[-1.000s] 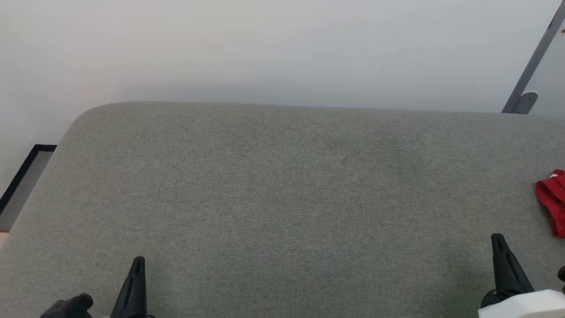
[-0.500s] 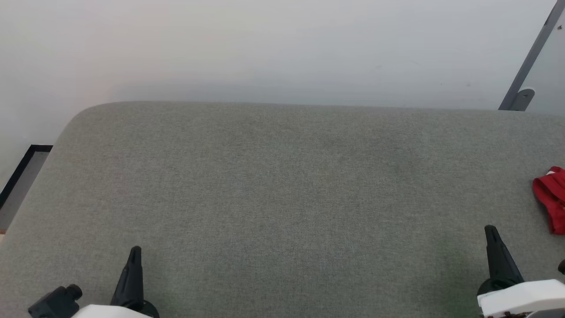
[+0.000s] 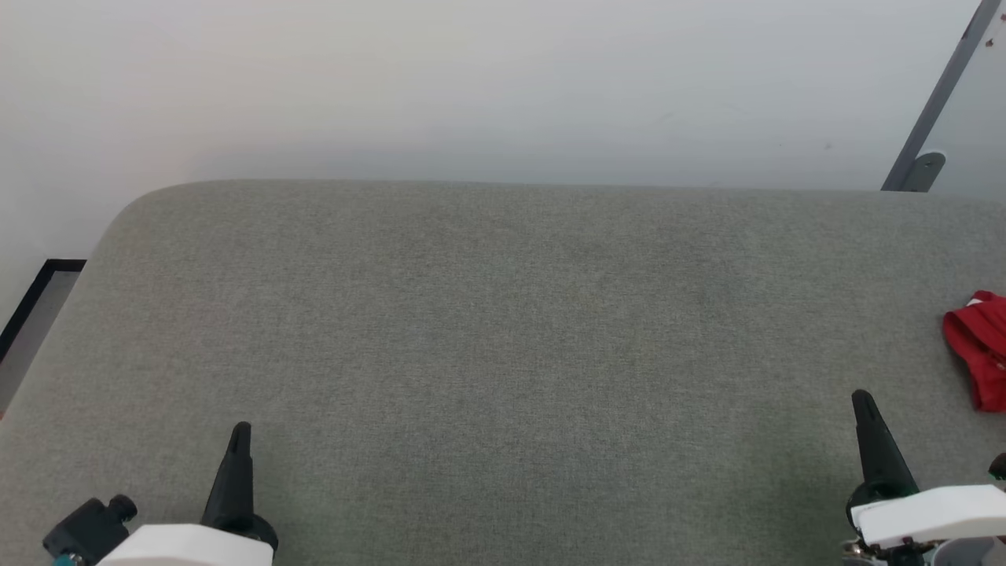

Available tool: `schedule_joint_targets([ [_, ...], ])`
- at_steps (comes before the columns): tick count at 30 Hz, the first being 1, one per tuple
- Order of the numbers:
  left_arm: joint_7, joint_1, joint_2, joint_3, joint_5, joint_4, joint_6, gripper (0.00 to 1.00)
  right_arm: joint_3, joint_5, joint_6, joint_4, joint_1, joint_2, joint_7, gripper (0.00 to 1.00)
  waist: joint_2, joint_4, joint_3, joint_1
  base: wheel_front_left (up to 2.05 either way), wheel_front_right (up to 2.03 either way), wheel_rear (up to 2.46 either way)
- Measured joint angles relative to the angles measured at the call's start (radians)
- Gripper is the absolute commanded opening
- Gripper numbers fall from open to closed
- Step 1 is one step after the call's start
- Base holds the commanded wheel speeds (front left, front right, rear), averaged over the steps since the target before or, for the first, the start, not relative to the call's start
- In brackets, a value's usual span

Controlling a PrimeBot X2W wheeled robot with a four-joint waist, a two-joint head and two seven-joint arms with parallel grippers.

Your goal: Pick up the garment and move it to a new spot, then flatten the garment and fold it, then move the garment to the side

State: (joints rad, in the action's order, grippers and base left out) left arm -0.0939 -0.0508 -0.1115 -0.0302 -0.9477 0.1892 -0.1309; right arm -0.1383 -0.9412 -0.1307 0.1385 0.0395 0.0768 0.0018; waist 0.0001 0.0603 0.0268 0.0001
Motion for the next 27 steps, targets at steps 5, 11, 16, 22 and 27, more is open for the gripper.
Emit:
schedule_joint_targets([
  [5, 0.016, 0.011, 0.006, -0.004, -0.058, 0.004, 0.000, 0.00, 0.002, -0.056, 0.000, 0.007, -0.012, -0.002, 0.008, 0.00, 0.0000, -0.004, -0.002, 0.0000, 0.00, 0.00, 0.00],
  [11, 0.034, 0.028, 0.009, -0.009, -0.123, 0.009, 0.000, 0.00, 0.004, -0.119, 0.000, 0.021, -0.030, -0.005, 0.018, 0.00, 0.0000, -0.008, -0.004, -0.0001, 0.00, 0.00, 0.00],
  [16, 0.050, 0.036, 0.012, -0.015, -0.175, 0.015, 0.000, 0.00, 0.005, -0.170, 0.000, 0.029, -0.036, -0.006, 0.026, 0.00, 0.0000, -0.012, -0.006, 0.0000, 0.00, 0.00, 0.00],
  [22, 0.064, 0.048, 0.016, -0.021, -0.234, 0.020, 0.000, 0.00, 0.007, -0.227, 0.000, 0.035, -0.051, -0.008, 0.037, 0.00, 0.0000, -0.016, -0.008, 0.0000, 0.00, 0.00, 0.00],
  [27, 0.078, 0.065, 0.018, -0.025, -0.282, 0.023, 0.000, 0.00, 0.008, -0.273, 0.000, 0.043, -0.058, -0.009, 0.045, 0.00, 0.0000, -0.020, -0.010, -0.0001, 0.00, 0.00, 0.00],
])
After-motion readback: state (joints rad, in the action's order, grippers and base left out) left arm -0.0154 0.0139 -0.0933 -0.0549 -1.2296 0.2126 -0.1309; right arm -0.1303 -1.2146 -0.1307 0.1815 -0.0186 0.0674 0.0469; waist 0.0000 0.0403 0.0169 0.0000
